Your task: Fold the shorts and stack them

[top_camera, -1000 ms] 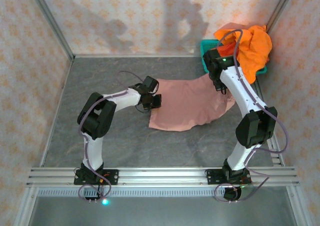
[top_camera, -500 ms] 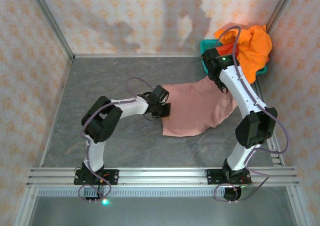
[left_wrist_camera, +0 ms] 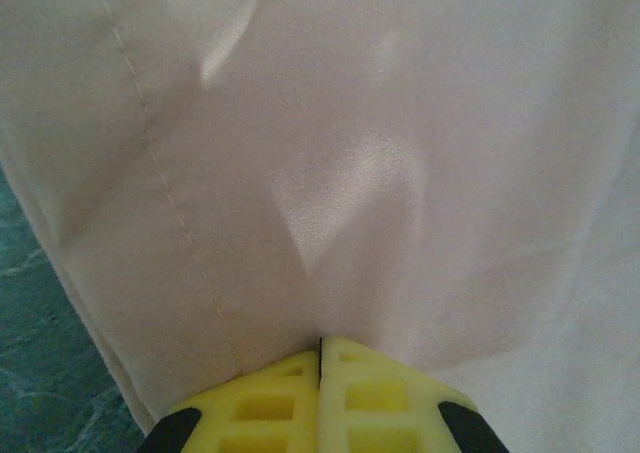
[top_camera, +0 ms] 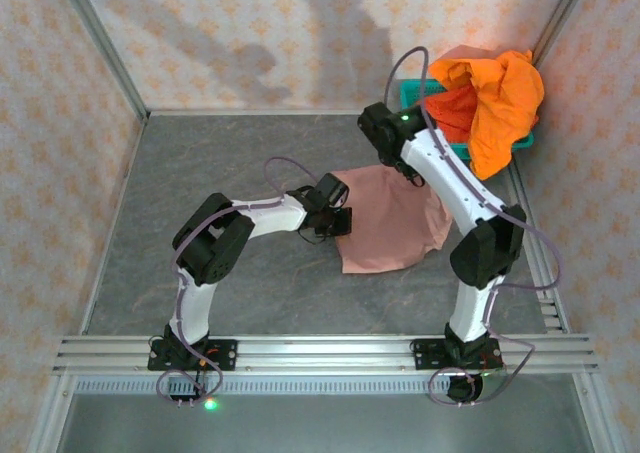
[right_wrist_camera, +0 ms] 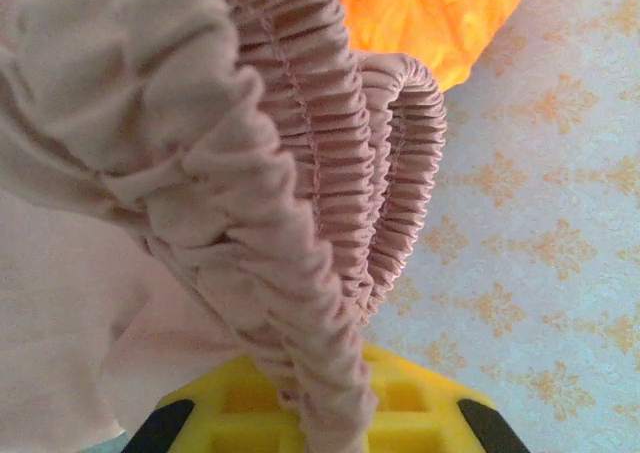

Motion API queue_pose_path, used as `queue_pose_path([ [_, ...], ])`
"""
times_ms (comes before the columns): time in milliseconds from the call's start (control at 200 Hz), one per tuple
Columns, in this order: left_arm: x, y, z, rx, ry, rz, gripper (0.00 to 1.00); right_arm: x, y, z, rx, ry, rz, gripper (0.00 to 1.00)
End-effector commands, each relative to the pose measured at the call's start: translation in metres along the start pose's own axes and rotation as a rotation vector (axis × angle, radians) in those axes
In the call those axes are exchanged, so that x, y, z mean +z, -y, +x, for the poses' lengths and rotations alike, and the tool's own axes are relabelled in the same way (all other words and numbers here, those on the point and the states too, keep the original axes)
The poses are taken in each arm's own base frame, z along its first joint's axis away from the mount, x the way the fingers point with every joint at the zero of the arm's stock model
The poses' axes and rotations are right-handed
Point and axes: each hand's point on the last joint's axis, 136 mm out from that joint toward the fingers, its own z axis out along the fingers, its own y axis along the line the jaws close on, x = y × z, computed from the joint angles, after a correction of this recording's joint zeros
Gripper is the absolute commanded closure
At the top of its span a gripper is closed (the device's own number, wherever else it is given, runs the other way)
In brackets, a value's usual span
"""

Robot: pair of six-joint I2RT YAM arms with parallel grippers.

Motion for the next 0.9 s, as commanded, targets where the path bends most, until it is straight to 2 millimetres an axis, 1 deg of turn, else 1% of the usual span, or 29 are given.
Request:
queue_pose_path([
  [0, 0.009, 0.002, 0.003, -0.012, -0.012, -0.002, 1.0, -0.009, -0.013, 0.0, 0.011, -0.012, -0.008, 1.0],
  [245, 0.012, 0.003, 0.001, -0.021, -0.006, 0.006, 1.0, -0.019, -0.06, -0.009, -0.03, -0.021, -0.062, 1.0],
  [355, 0.014, 0.002, 0.001, -0.025, -0.005, 0.005, 1.0, -0.02, -0.084, -0.009, -0.03, -0.038, -0.117, 1.0],
  [520, 0.014, 0.002, 0.002, -0.029, 0.0, 0.008, 1.0, -0.015, -0.115, -0.006, -0.015, -0.077, -0.201, 1.0],
  [741, 0.006, 0.003, -0.002, -0.043, 0.036, 0.017, 1.0, -0.012, -0.155, -0.005, 0.012, -0.118, -0.344, 1.0],
  [816, 0.003, 0.005, -0.004, -0.05, 0.054, 0.028, 0.97, -0.011, -0.168, -0.004, 0.018, -0.134, -0.394, 0.95],
  [896, -0.004, 0.005, -0.007, -0.06, 0.09, 0.037, 0.92, -0.011, -0.184, -0.001, 0.013, -0.158, -0.446, 0.92],
])
